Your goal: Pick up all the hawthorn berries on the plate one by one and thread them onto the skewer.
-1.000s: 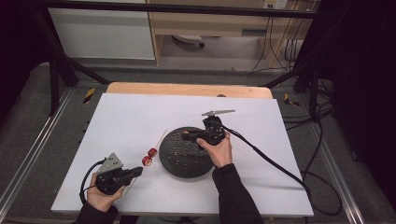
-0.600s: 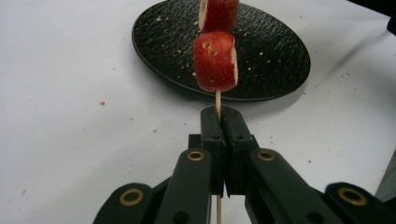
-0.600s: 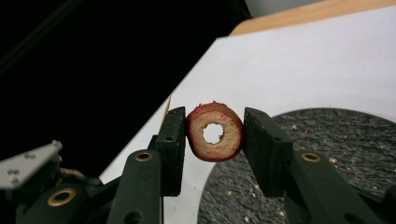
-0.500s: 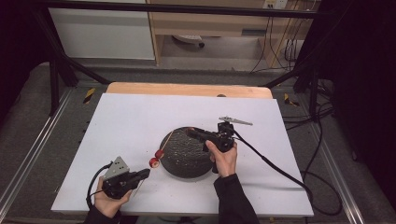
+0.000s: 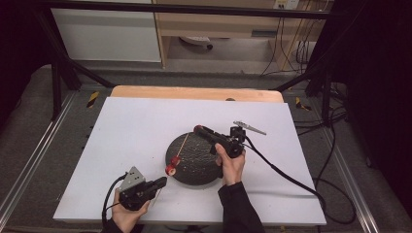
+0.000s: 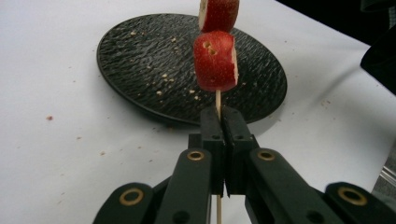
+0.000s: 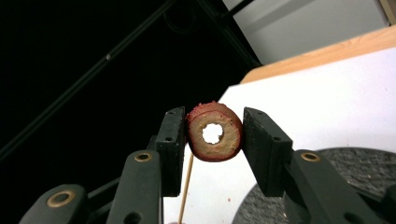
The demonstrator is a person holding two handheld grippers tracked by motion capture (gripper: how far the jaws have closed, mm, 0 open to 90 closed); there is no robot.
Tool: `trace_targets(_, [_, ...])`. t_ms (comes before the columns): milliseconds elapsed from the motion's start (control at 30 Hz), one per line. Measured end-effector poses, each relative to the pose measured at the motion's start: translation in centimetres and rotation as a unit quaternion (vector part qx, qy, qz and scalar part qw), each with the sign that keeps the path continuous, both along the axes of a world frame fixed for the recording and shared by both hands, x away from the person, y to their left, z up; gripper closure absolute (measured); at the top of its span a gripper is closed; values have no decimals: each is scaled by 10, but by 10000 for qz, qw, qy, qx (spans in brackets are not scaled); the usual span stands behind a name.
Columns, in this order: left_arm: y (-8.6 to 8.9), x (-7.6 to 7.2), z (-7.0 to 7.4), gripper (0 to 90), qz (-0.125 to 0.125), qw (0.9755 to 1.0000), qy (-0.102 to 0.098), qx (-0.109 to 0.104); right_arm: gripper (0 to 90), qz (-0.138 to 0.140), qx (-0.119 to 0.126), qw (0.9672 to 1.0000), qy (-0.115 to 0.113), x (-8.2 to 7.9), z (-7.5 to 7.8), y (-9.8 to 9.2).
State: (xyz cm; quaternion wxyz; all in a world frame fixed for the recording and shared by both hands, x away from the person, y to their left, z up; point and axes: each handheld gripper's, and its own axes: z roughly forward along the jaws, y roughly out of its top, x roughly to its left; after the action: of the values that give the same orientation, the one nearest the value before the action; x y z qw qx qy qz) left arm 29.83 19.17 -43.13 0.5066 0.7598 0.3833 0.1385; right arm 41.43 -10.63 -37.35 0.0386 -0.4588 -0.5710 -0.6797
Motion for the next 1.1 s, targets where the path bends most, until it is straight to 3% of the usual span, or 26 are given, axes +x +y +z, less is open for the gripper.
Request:
trace_targets(233, [-14, 1, -3, 883, -25, 9999, -38, -101, 607, -172, 282, 9993, -160, 0, 3, -1])
trace_targets(567, [-24, 2, -4, 883, -17, 9998, -35, -211, 608, -266, 590, 9978, -150, 3, -2, 3])
trace_targets(1100, [-27, 5, -5, 883, 71, 9997, -50, -232, 608, -244, 709, 9971, -138, 3, -6, 6])
